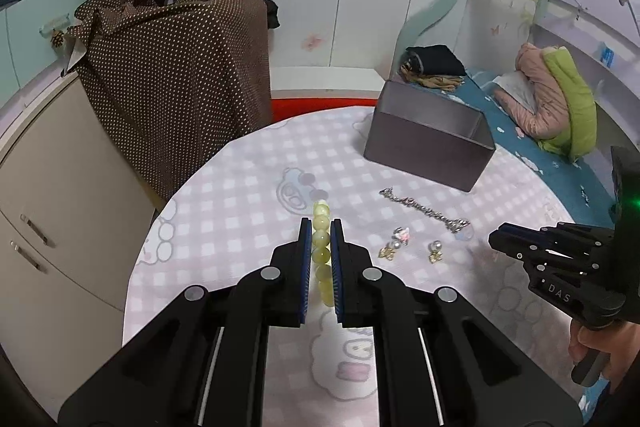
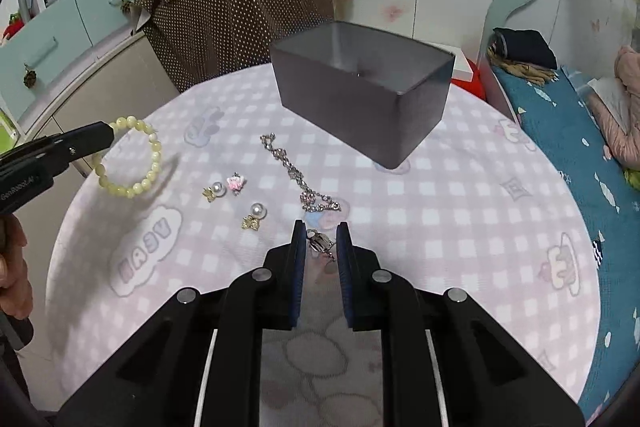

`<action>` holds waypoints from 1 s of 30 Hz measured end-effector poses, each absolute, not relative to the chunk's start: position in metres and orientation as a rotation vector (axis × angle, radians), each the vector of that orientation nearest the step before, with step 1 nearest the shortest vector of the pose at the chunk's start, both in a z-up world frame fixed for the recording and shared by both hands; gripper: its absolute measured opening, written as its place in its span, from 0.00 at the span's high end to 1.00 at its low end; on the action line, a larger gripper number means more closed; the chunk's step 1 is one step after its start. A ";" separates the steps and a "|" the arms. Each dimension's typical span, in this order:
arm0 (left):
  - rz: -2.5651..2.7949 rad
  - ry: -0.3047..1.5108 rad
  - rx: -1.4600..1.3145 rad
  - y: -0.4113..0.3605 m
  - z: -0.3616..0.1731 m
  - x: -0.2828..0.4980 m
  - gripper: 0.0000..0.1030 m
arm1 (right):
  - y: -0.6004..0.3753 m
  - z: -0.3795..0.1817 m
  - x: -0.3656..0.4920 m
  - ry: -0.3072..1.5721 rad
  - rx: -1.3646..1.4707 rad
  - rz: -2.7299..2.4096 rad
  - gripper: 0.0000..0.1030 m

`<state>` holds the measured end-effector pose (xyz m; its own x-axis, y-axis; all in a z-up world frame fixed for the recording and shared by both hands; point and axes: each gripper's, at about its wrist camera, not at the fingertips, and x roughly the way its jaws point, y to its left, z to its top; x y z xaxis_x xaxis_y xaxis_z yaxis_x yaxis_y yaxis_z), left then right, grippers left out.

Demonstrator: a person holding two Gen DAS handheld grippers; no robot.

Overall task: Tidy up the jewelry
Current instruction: 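Carry yellow bracelet and charm into the grey box and open both grippers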

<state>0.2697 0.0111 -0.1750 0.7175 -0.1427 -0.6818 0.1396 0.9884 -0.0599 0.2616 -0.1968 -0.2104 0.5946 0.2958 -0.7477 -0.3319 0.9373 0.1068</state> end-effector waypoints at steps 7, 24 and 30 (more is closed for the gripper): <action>-0.179 0.714 -0.004 0.006 -0.155 0.266 0.91 | -0.201 -0.186 0.258 0.812 -0.021 0.382 0.87; -0.325 0.555 0.002 -0.034 -0.068 0.310 0.91 | -0.213 -0.097 0.296 0.630 -0.042 0.394 0.87; -0.392 0.591 -0.004 -0.060 -0.061 0.356 0.91 | -0.215 -0.087 0.332 0.645 -0.038 0.402 0.87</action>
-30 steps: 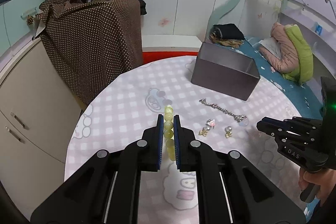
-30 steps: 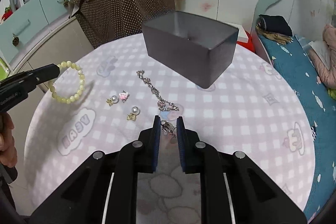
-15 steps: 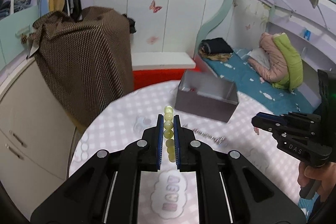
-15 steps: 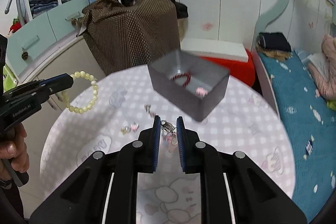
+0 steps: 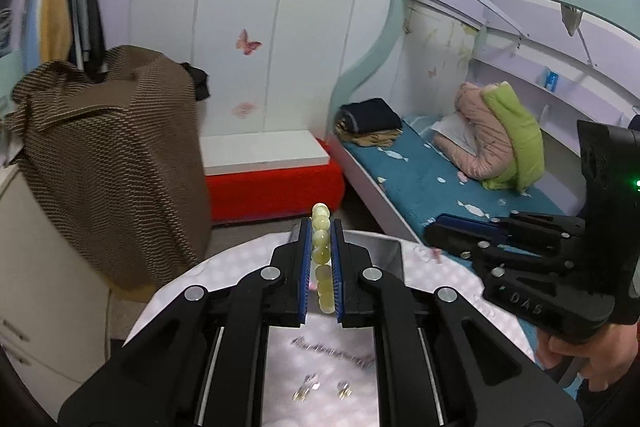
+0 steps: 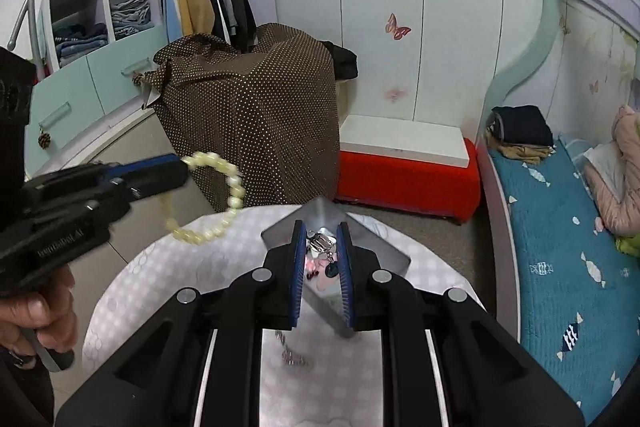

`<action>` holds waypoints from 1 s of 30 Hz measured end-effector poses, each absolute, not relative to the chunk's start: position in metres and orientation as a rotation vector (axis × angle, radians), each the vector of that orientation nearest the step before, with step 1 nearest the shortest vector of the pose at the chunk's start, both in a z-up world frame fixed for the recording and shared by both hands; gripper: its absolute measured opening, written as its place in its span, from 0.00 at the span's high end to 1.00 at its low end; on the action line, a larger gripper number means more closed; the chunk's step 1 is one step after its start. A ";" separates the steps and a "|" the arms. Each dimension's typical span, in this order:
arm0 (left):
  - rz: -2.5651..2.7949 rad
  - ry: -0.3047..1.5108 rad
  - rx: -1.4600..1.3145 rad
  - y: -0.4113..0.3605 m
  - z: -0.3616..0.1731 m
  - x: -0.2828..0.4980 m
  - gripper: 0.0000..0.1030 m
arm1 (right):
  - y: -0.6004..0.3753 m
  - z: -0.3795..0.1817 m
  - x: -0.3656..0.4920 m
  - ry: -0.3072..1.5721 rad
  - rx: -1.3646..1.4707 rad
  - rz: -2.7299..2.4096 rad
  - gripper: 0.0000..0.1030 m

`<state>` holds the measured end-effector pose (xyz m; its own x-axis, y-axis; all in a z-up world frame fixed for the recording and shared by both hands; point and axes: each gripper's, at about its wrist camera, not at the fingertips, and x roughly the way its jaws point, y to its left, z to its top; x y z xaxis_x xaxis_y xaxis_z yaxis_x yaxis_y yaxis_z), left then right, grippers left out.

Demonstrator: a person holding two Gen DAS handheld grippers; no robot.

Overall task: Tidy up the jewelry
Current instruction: 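Carry yellow bracelet and charm into the grey box and open both grippers, then withdraw both grippers from the box back over the table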

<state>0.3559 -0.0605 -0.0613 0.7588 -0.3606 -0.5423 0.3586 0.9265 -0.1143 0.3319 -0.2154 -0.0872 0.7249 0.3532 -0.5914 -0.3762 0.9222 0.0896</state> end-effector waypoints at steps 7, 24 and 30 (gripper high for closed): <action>-0.436 0.654 -0.014 -0.084 -0.066 0.405 0.91 | -0.219 -0.088 0.360 0.687 0.010 0.405 0.86; -0.434 0.847 0.012 -0.103 -0.122 0.456 0.90 | -0.228 -0.125 0.395 0.825 0.084 0.365 0.85; -0.369 0.814 0.008 -0.087 -0.116 0.449 0.28 | -0.230 -0.130 0.403 0.848 0.098 0.341 0.79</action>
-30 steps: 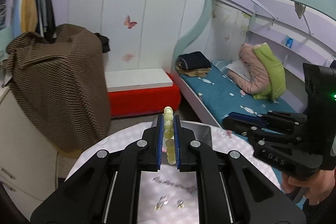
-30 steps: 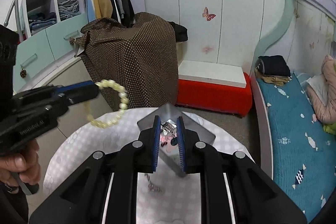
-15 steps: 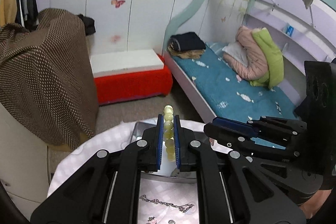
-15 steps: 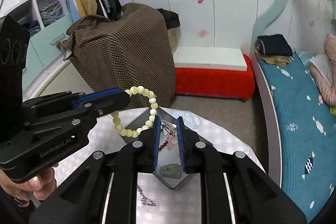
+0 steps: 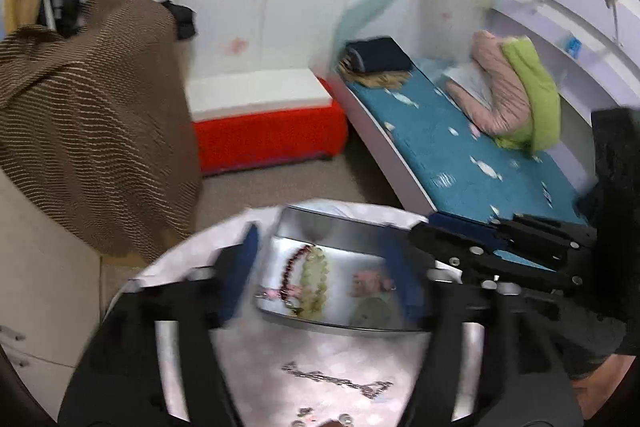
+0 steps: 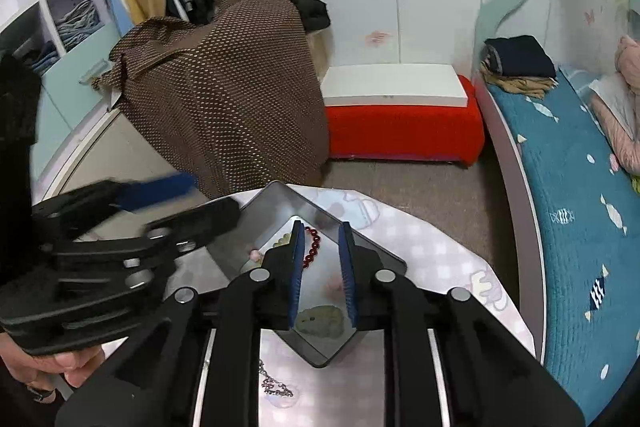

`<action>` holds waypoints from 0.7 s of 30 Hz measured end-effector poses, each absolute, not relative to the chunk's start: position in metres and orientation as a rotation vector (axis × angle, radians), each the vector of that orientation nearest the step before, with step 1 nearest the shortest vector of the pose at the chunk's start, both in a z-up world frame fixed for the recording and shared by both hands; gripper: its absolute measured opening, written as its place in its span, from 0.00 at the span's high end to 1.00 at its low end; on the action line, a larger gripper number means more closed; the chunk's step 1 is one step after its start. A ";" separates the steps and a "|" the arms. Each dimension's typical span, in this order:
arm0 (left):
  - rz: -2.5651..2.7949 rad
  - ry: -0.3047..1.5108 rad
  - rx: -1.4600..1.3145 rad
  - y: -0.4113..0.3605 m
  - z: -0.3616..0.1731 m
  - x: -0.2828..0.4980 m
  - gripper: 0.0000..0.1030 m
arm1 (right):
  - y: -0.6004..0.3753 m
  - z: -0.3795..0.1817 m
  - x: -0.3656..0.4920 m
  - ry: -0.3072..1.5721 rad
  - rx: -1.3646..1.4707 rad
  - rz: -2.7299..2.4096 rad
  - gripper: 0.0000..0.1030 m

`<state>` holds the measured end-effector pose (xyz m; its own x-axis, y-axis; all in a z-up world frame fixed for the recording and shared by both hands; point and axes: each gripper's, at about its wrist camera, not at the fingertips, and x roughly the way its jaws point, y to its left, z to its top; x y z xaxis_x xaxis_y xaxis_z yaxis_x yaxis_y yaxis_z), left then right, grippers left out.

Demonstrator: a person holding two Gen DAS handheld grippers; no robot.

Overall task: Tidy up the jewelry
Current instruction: 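Withdraw both grippers from the box back over the table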

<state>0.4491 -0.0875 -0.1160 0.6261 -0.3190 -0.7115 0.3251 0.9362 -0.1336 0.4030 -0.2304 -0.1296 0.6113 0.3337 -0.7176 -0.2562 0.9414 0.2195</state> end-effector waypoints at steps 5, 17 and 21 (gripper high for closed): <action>-0.315 0.769 -0.015 -0.068 -0.103 0.436 0.10 | -0.237 -0.128 0.397 0.829 0.124 0.286 0.14; -0.193 0.585 0.019 -0.036 -0.057 0.351 0.07 | -0.246 -0.101 0.356 0.717 0.153 0.195 0.07; -0.162 0.522 0.028 -0.031 -0.039 0.322 0.07 | -0.244 -0.086 0.336 0.667 0.145 0.193 0.07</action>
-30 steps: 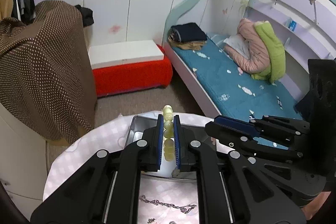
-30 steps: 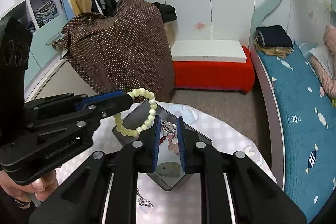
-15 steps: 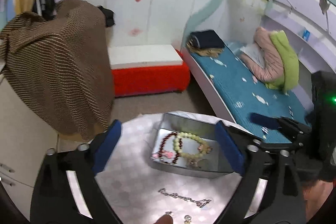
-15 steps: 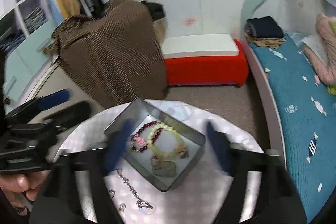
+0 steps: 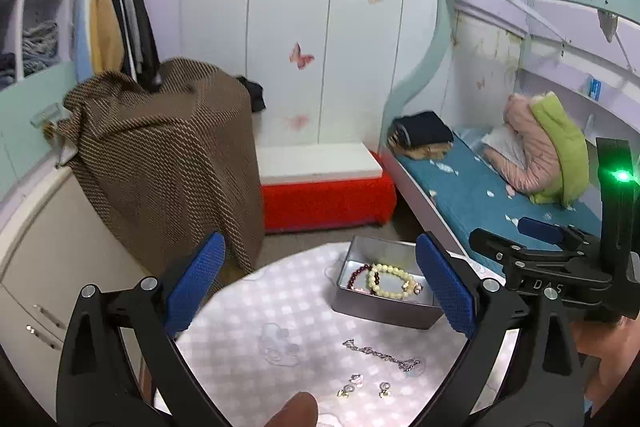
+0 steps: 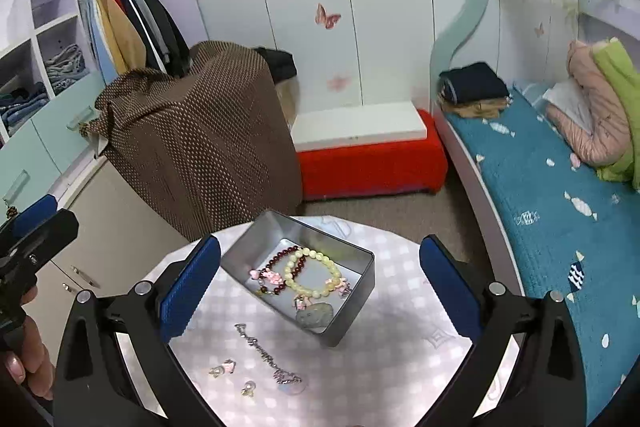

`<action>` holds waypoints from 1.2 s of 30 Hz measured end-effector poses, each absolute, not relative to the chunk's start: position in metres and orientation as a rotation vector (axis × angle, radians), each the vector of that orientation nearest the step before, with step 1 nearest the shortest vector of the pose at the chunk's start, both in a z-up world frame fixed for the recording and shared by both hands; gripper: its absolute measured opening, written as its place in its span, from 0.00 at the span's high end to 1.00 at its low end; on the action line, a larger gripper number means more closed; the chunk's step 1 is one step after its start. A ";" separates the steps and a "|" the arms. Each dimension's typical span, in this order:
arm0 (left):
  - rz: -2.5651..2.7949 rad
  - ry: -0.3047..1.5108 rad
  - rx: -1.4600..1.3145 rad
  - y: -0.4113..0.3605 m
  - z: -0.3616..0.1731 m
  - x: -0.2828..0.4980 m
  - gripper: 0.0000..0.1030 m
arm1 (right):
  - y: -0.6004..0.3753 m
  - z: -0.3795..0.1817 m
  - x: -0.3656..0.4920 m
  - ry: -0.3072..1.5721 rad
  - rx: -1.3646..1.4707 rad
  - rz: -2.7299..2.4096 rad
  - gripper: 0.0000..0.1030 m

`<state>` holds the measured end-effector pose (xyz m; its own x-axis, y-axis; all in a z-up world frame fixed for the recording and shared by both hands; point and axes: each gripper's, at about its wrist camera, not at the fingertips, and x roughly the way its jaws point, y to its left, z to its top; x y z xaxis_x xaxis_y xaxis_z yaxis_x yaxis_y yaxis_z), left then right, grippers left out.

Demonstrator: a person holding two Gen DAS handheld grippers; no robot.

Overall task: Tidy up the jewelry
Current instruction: 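Withdraw both grippers from the box back over the table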

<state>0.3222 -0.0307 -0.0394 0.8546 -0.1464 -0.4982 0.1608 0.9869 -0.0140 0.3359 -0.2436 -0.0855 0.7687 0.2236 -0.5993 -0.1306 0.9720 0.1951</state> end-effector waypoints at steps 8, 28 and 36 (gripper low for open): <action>-0.136 0.434 0.027 -0.027 -0.014 0.279 0.06 | -0.241 -0.054 0.291 0.563 0.136 0.194 0.07; -0.067 0.404 -0.023 -0.001 -0.032 0.192 0.05 | -0.243 -0.042 0.189 0.435 0.067 0.142 0.07; -0.065 0.476 -0.022 0.009 -0.066 0.187 0.05 | -0.236 -0.063 0.179 0.468 0.046 0.113 0.07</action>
